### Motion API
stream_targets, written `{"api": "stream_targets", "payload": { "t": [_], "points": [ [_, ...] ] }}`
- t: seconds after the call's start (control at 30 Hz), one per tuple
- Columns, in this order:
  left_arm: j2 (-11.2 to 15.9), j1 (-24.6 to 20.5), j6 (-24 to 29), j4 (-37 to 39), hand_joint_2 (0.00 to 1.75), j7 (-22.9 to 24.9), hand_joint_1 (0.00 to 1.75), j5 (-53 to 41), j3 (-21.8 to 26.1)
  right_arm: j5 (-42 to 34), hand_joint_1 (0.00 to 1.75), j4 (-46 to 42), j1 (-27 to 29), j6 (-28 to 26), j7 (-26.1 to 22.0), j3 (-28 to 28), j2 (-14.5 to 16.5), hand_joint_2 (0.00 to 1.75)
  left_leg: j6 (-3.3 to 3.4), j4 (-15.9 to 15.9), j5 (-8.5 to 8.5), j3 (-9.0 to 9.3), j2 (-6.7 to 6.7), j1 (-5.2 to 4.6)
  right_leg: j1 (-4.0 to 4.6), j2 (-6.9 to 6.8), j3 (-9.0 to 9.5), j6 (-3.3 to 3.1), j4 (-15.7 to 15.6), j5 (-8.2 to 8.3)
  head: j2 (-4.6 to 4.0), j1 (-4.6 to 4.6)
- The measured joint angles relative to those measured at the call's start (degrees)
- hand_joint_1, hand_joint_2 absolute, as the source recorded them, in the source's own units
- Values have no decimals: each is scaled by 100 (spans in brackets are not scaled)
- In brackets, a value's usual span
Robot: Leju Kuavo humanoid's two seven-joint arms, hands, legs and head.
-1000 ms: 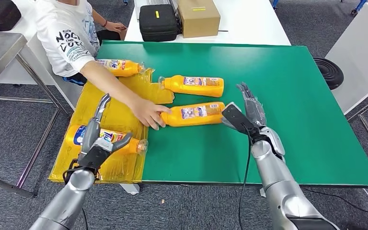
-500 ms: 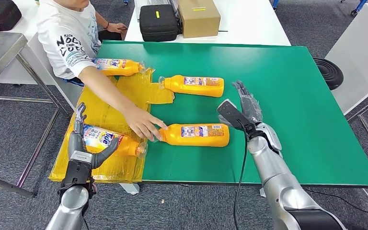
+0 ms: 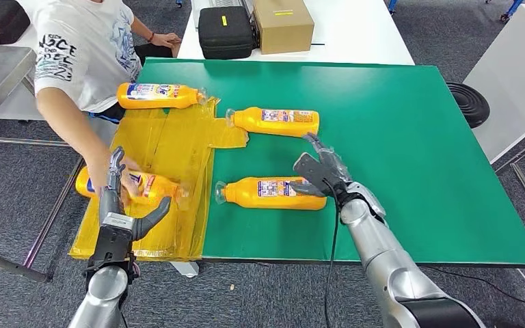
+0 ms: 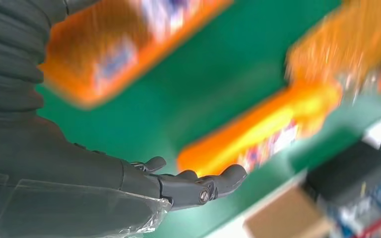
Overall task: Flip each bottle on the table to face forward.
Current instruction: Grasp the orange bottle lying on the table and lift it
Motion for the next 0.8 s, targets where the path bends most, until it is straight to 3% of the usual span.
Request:
{"api": "stream_targets", "payload": {
  "t": [0.3,0.8],
  "points": [
    [-51,-175,-110,156,175,92,0,4,16,-1,0,805,-303,726,-16,401,180,175,0,0,1,1,0,-1,-1,1,0,0,0,1,0,1],
    [-58,-342,-78,440,175,145,0,92,23,48,0,1508,-854,928,708,585,307,175,0,0,1,4,0,0,-1,0,1,0,0,1,0,0]
  ]
}}
